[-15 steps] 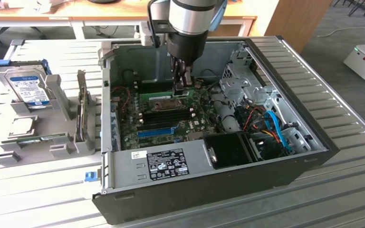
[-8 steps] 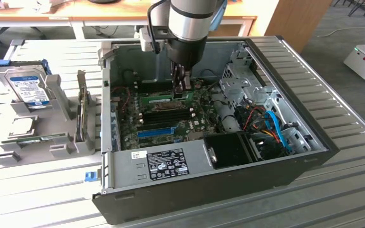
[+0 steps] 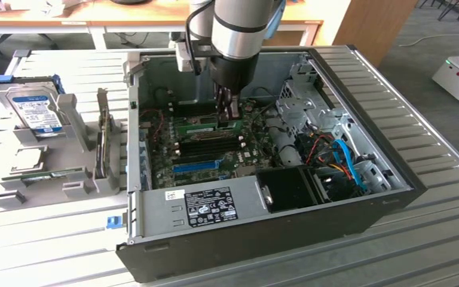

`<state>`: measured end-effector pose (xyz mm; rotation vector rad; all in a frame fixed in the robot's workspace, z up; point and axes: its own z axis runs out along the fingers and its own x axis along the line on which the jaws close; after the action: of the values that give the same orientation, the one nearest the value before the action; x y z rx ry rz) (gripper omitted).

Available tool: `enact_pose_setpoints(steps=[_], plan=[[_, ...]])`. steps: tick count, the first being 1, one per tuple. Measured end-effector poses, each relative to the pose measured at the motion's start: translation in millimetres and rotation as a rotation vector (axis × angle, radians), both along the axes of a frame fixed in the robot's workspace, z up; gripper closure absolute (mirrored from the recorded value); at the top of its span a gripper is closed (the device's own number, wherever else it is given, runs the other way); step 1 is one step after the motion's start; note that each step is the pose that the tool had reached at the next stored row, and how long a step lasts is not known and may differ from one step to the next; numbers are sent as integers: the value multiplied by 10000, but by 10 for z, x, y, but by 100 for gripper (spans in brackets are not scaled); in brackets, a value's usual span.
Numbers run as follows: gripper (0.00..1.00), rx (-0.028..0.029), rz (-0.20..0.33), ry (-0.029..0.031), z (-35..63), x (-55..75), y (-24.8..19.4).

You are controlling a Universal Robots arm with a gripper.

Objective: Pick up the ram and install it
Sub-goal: 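Insert the ram into the slot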

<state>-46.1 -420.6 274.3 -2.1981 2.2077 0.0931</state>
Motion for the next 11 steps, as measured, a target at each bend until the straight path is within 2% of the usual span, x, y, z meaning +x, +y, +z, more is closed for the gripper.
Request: enact_pose_setpoints(steps=[11], plan=[[88,95,0,50,-203,0,-7]])
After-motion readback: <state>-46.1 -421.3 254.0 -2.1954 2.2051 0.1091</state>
